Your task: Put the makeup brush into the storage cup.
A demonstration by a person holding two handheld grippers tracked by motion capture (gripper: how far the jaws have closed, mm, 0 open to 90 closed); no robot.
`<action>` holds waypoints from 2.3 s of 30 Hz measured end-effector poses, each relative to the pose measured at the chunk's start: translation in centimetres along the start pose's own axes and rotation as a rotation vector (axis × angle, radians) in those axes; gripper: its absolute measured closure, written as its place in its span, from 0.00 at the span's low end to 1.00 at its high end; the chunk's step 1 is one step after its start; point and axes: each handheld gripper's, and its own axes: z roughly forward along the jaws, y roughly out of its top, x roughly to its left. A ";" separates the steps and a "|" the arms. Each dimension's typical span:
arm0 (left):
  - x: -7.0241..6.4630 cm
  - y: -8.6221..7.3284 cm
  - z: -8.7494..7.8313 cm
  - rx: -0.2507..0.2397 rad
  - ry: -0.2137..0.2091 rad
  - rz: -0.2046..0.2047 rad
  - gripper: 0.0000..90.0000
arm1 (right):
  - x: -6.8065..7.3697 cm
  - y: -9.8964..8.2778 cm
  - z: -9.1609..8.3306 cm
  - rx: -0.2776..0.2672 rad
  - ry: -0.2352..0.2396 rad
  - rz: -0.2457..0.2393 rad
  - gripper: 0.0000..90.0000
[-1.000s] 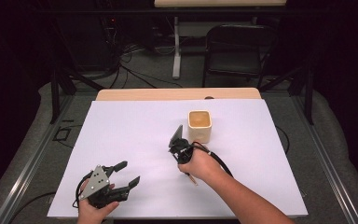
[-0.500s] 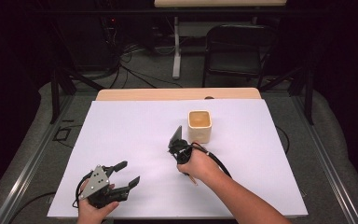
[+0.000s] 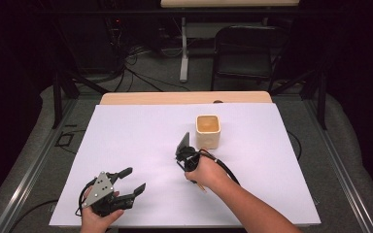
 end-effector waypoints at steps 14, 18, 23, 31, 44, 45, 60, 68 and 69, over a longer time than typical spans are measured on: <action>-0.1 0.0 0.1 0.000 -0.005 0.007 0.35 | 0.2 0.0 0.0 0.009 -0.022 -0.014 0.92; -0.1 0.0 0.1 -0.002 -0.003 0.007 0.35 | 0.2 0.1 0.0 0.012 -0.021 -0.016 0.92; -0.2 -0.1 0.0 -0.009 -0.001 0.018 0.36 | 0.3 0.1 0.0 0.010 -0.027 -0.024 0.92; -0.1 -0.1 0.0 -0.015 0.004 0.015 0.36 | 0.5 0.2 -0.3 0.017 -0.031 -0.035 0.93; -0.1 -0.1 0.1 -0.015 0.006 0.016 0.36 | 0.2 -0.1 -1.4 -0.027 -0.003 -0.037 0.93; -0.1 -0.1 0.1 -0.015 0.006 0.016 0.36 | 0.2 -0.1 -1.5 -0.027 0.000 -0.043 0.93; -0.2 -0.1 0.2 -0.018 -0.004 0.021 0.38 | -0.3 -0.9 -2.9 -0.067 0.056 -0.030 0.93; -0.5 0.0 0.4 -0.013 0.024 0.044 0.37 | -0.3 -1.3 -3.7 -0.067 0.065 -0.043 0.93; -0.6 0.1 0.5 -0.012 0.025 0.045 0.37 | -0.3 -1.3 -3.9 -0.069 0.064 -0.048 0.93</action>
